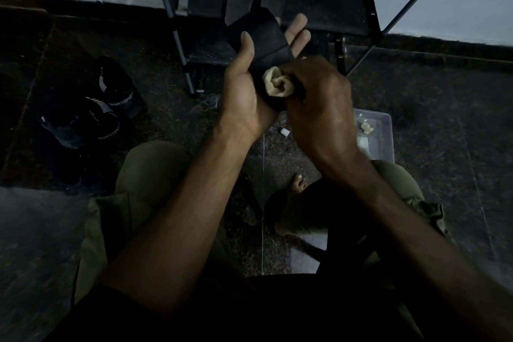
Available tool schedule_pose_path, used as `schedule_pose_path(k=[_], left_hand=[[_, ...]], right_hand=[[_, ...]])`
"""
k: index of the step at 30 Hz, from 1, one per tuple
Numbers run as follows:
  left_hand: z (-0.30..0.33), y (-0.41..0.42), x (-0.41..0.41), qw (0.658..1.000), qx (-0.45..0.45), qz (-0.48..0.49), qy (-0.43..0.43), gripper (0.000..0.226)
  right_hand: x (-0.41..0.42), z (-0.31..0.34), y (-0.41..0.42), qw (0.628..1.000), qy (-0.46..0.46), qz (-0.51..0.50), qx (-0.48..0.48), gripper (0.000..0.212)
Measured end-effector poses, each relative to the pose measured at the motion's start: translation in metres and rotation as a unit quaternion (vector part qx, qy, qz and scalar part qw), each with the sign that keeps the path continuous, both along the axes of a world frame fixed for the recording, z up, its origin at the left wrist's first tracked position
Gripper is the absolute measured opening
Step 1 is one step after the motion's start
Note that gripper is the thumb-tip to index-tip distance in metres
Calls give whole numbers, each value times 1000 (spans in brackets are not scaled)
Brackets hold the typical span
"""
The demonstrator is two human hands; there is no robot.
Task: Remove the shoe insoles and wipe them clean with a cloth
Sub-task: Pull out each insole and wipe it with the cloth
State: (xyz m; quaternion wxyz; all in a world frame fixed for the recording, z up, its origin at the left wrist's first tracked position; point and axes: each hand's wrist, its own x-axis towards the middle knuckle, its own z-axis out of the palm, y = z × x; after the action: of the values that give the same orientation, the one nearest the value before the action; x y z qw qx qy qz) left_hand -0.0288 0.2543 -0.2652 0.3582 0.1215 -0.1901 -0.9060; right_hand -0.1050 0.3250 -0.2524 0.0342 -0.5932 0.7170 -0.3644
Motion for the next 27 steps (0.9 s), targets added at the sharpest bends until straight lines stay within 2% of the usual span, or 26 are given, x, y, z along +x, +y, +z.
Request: schedule_pose_path(k=[3, 11, 17, 23, 27], left_hand=[[0, 1, -1, 1000, 6, -9, 9, 63], [-4, -1, 2, 1000, -24, 13, 2, 58], [-1, 2, -2, 999, -20, 16, 35, 61], [-4, 0, 2, 999, -28, 31, 7, 56], [-6, -2, -1, 999, -24, 35, 15, 59]], right_hand=[[-8, 4, -7, 999, 27, -22, -13, 16], [10, 1, 3, 998, 3, 60, 0, 18], [-10, 5, -12, 999, 32, -25, -28, 21], [19, -1, 5, 999, 5, 46, -3, 19], [-4, 3, -5, 999, 32, -3, -27, 20]])
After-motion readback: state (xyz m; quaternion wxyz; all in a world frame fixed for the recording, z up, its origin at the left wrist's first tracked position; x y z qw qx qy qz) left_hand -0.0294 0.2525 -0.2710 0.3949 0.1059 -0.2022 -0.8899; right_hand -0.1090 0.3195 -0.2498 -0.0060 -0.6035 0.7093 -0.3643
